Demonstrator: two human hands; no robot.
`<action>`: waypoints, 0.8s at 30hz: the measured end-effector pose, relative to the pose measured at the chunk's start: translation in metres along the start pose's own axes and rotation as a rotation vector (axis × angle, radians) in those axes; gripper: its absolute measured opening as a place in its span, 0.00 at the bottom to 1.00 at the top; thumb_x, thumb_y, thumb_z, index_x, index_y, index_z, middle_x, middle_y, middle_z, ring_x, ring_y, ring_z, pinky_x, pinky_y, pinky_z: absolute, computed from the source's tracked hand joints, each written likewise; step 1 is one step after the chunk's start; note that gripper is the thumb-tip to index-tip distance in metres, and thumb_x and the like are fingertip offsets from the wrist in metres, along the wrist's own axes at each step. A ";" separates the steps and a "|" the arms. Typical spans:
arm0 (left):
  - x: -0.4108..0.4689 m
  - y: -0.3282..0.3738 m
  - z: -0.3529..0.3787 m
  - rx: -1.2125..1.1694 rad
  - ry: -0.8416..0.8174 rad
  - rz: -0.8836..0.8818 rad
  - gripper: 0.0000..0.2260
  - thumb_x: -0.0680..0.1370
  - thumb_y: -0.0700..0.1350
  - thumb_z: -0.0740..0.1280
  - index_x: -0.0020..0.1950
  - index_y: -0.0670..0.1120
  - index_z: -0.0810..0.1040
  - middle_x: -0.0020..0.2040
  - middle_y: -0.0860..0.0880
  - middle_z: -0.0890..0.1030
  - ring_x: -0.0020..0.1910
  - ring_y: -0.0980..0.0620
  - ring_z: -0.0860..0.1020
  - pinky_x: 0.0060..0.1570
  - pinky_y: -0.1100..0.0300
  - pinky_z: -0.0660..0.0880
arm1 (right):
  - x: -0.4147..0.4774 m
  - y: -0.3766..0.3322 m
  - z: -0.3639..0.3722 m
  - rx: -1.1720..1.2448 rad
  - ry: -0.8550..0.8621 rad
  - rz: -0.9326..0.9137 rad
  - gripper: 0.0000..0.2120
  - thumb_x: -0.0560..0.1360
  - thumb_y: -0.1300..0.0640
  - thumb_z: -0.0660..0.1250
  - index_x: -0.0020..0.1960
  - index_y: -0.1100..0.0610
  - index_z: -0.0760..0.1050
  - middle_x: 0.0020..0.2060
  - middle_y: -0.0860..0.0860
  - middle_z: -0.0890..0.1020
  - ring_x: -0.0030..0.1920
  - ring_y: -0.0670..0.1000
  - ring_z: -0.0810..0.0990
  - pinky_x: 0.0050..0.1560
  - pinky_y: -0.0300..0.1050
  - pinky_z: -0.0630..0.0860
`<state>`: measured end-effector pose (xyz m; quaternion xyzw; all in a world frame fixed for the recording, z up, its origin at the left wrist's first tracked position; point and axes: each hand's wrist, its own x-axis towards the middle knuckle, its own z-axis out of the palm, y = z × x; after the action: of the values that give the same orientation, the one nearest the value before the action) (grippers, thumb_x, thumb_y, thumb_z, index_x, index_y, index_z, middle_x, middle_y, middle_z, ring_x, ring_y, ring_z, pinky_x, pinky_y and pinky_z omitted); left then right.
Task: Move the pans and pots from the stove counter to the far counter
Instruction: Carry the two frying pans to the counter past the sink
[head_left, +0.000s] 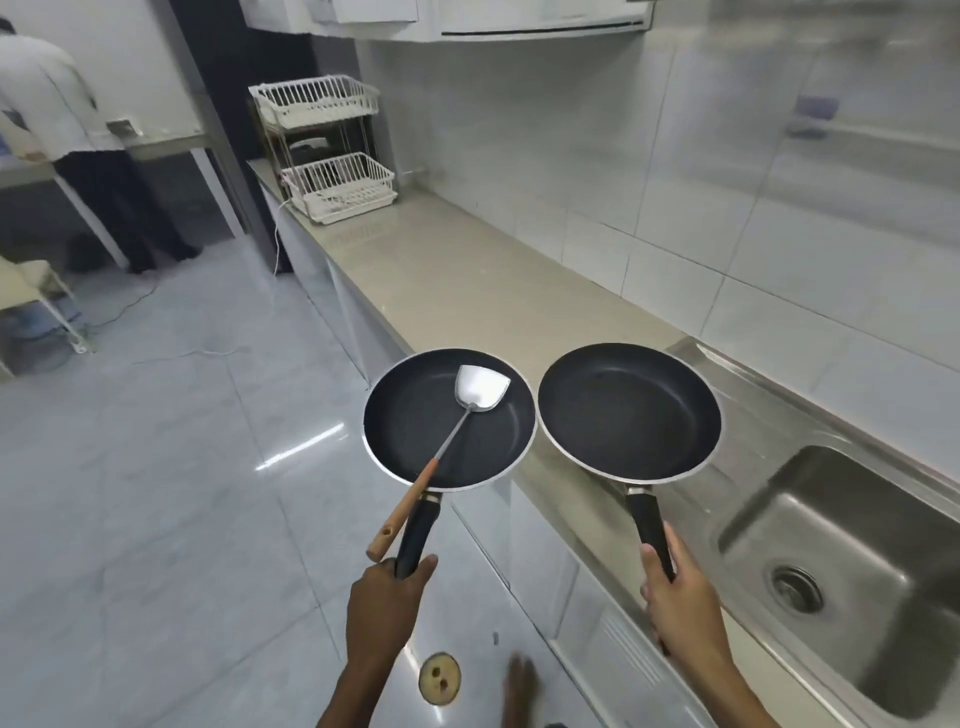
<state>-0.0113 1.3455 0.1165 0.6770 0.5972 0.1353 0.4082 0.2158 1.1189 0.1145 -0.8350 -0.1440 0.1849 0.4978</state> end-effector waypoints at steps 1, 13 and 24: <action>0.031 0.006 0.001 0.013 -0.008 0.006 0.20 0.75 0.61 0.71 0.34 0.46 0.79 0.27 0.49 0.80 0.27 0.51 0.79 0.28 0.61 0.71 | 0.021 -0.007 0.019 0.003 0.006 0.008 0.18 0.82 0.48 0.61 0.71 0.35 0.69 0.26 0.50 0.74 0.20 0.50 0.70 0.21 0.43 0.71; 0.407 0.140 -0.017 0.087 -0.110 0.102 0.19 0.76 0.59 0.71 0.35 0.46 0.78 0.28 0.48 0.79 0.29 0.51 0.79 0.29 0.60 0.70 | 0.287 -0.133 0.246 0.089 0.100 0.156 0.19 0.84 0.50 0.60 0.75 0.45 0.67 0.27 0.53 0.72 0.19 0.46 0.68 0.20 0.42 0.69; 0.727 0.237 -0.013 0.178 -0.239 0.285 0.21 0.77 0.60 0.69 0.36 0.44 0.80 0.31 0.47 0.81 0.32 0.50 0.80 0.32 0.57 0.71 | 0.448 -0.218 0.419 0.086 0.335 0.220 0.21 0.83 0.47 0.60 0.76 0.41 0.66 0.29 0.49 0.78 0.22 0.45 0.74 0.21 0.42 0.72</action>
<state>0.3274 2.0299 0.0722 0.7992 0.4524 0.0571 0.3917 0.4129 1.7360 0.0502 -0.8429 0.0409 0.1026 0.5266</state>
